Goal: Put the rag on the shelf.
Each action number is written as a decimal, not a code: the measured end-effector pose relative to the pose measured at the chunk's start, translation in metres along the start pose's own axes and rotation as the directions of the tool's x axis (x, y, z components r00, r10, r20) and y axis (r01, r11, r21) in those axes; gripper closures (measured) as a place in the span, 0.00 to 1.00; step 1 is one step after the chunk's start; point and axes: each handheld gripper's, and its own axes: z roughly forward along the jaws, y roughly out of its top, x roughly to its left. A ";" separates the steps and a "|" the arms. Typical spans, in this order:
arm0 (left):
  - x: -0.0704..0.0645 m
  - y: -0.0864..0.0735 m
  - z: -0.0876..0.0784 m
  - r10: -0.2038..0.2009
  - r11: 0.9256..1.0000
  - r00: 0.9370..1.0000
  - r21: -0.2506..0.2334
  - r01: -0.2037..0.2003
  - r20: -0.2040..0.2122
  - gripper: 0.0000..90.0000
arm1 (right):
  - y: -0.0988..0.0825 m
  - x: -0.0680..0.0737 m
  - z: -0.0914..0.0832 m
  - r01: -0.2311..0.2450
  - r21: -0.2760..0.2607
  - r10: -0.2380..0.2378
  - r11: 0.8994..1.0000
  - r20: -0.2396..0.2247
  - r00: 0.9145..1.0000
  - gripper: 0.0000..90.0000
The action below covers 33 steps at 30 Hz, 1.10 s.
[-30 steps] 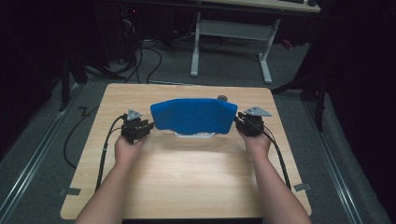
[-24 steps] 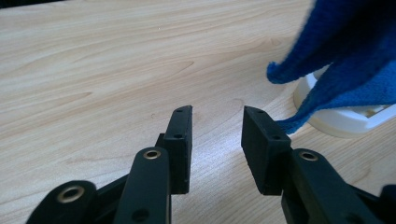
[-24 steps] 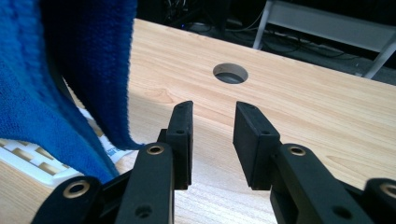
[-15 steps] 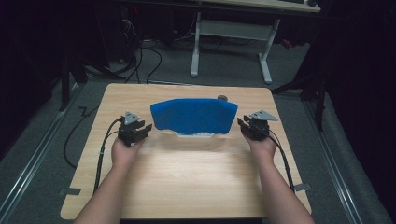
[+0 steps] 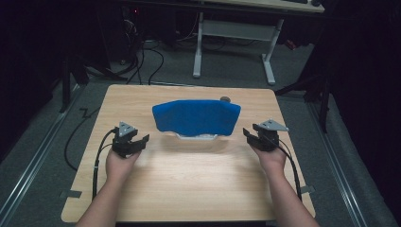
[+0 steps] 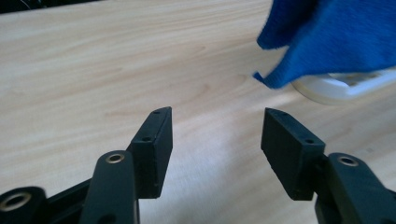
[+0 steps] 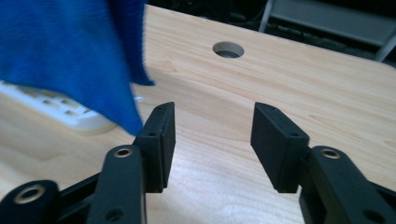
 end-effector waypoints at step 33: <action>-0.140 -0.048 -0.022 0.134 0.987 0.935 0.044 -0.157 0.329 0.40 | -0.063 0.124 -0.053 0.172 0.016 -0.164 0.985 -0.232 0.959 0.38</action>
